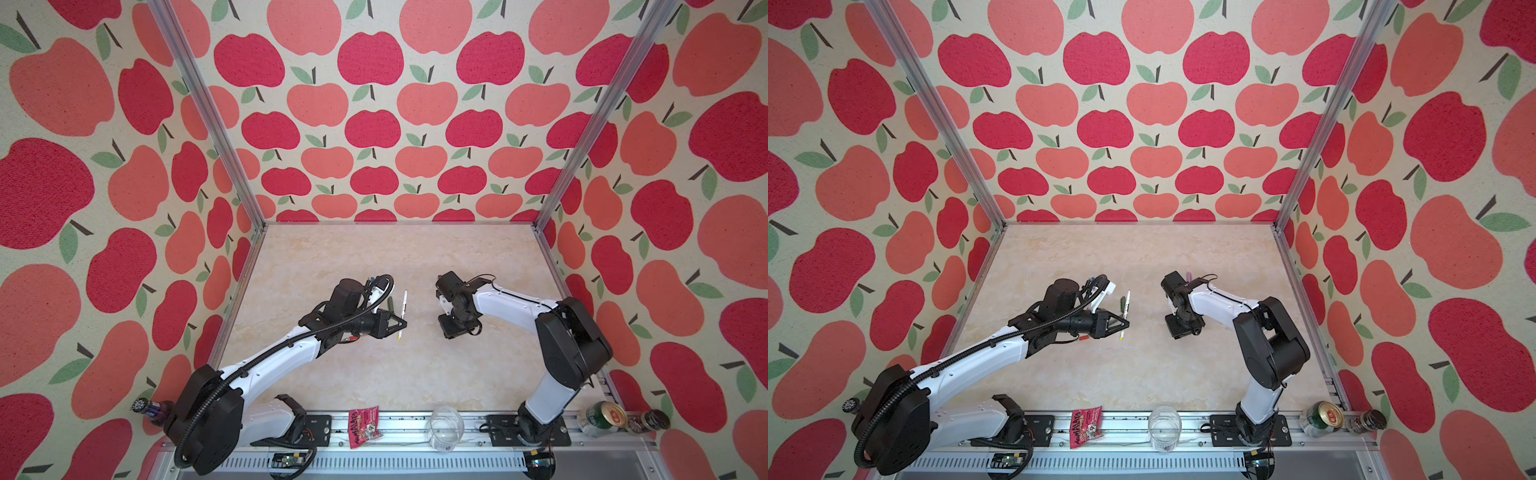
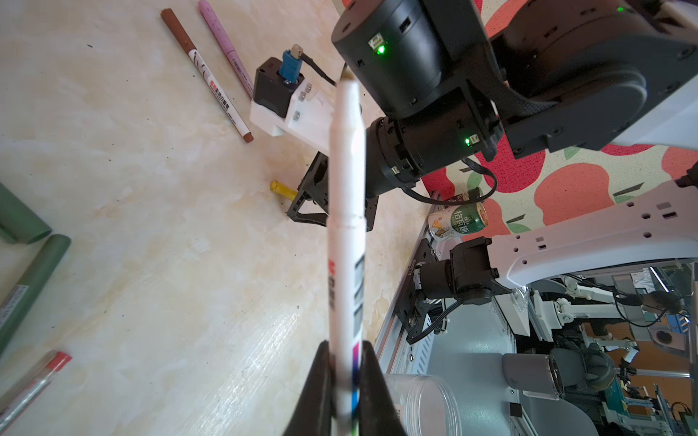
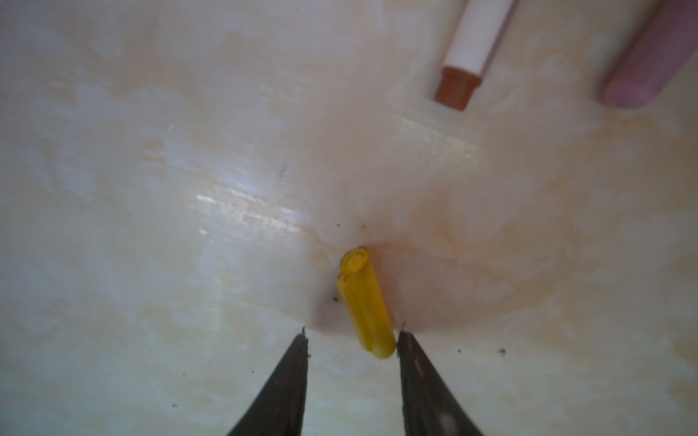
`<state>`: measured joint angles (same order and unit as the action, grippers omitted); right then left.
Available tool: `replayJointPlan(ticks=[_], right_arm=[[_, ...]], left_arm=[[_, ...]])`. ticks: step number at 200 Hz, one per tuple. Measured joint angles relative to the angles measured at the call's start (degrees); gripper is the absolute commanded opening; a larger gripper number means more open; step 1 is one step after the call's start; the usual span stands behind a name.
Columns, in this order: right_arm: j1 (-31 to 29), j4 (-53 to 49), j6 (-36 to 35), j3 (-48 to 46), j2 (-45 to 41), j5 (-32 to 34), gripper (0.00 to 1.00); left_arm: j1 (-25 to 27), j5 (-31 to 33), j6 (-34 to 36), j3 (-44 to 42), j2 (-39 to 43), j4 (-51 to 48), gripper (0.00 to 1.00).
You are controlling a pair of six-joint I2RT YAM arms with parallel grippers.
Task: Insert the pens into the pen caps
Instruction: 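Hold the white pen upright with the left gripper while the right grasps the yellow cap, then lift the yellow cap with the right gripper and bring it over the pen tip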
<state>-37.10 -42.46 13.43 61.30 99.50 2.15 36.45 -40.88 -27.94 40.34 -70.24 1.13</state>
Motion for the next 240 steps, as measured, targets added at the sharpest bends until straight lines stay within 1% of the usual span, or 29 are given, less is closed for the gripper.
replayJointPlan(ticks=[28, 57, 96, 132, 149, 162, 207, 240], right_arm=[[0.0, 0.7, -0.4, 0.5, 0.9, 0.3, 0.45], [0.0, 0.9, -0.8, 0.6, 1.0, 0.4, 0.45], [0.0, 1.0, -1.2, 1.3, 2.2, 0.1, 0.34], [0.1, 1.3, -0.7, 1.1, 2.1, -0.8, 0.29], [0.1, 1.7, -0.1, 0.9, 2.0, -1.0, 0.23], [0.2, 1.9, 0.3, 0.8, 2.0, -1.1, 0.14], [0.2, 2.7, 1.0, 1.0, 2.0, -3.1, 0.07], [0.2, 3.0, 1.4, 1.0, 1.9, -3.6, 0.04]], left_arm=[[0.2, 0.2, 0.0, 0.1, -0.4, 0.0, 0.02], [0.2, 0.4, 0.0, 0.2, -0.4, 0.0, 0.02], [0.5, 0.6, 0.0, 0.7, -0.9, 0.0, 0.02], [0.5, 1.1, 0.0, 0.7, -1.0, 0.0, 0.02], [0.6, 1.1, 0.0, 0.7, -1.0, 0.0, 0.02], [0.6, 1.1, 0.0, 0.7, -1.1, 0.0, 0.02], [0.7, 1.5, 0.4, 1.2, -1.1, -0.3, 0.02], [0.7, 1.7, 0.5, 1.4, -1.1, -0.6, 0.02]])
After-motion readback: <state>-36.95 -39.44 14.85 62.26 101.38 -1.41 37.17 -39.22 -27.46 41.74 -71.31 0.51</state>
